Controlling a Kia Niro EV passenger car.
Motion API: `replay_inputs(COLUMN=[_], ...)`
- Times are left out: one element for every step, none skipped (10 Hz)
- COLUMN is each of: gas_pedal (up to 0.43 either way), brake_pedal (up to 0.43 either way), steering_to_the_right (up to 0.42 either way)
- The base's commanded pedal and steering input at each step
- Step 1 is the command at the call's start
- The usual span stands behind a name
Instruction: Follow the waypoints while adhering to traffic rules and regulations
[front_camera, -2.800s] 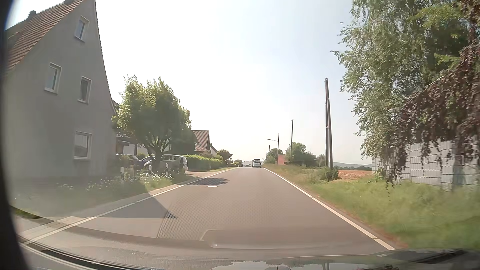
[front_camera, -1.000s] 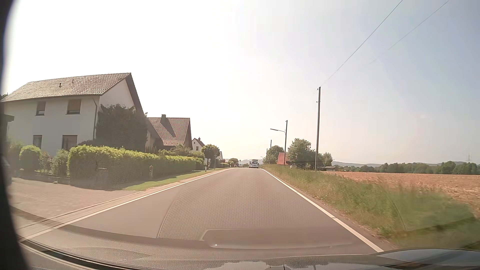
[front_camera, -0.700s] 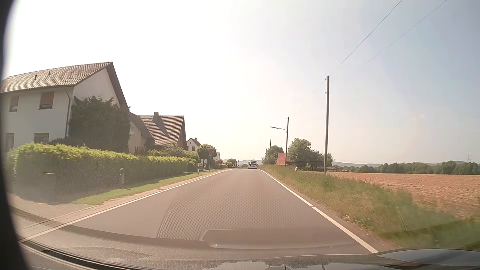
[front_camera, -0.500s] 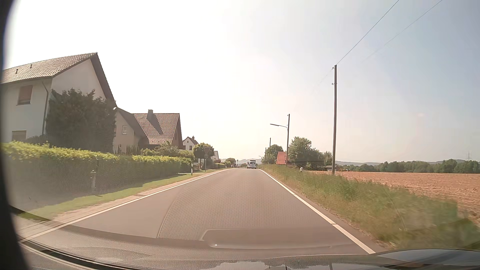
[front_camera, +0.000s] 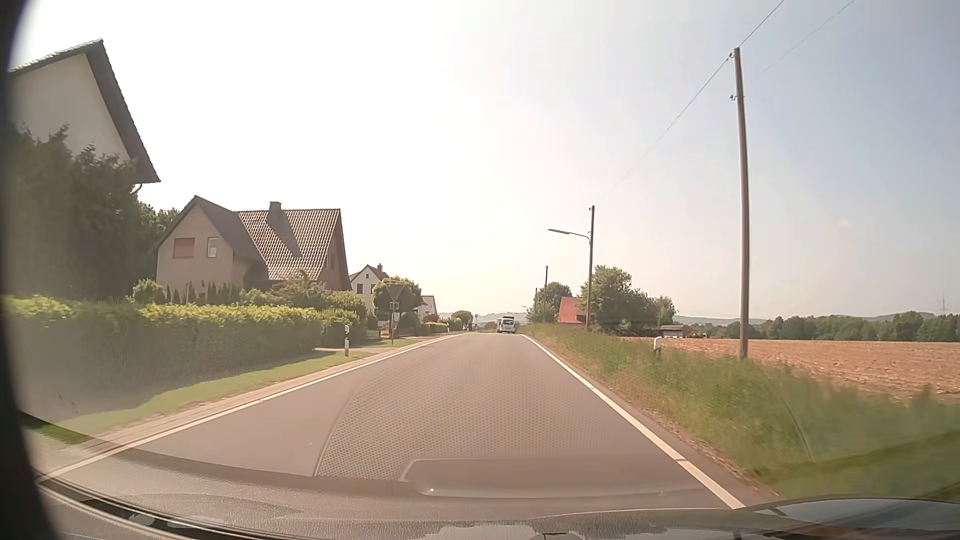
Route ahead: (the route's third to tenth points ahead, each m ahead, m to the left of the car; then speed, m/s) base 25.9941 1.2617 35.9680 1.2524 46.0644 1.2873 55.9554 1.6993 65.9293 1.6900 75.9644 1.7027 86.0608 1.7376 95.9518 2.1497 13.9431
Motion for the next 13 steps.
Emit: replay_inputs(gas_pedal=[0.228,0.228,0.22,0.209,0.209,0.209,0.209,0.209,0.209,0.22,0.22,0.22,0.22], brake_pedal=[0.0,0.0,0.0,0.0,0.0,0.0,0.0,0.0,0.0,0.0,0.0,0.0,0.0], steering_to_the_right=[-0.002,-0.001,-0.001,-0.001,-0.001,-0.001,-0.001,0.0,0.0,0.001,0.002,0.005,0.006])
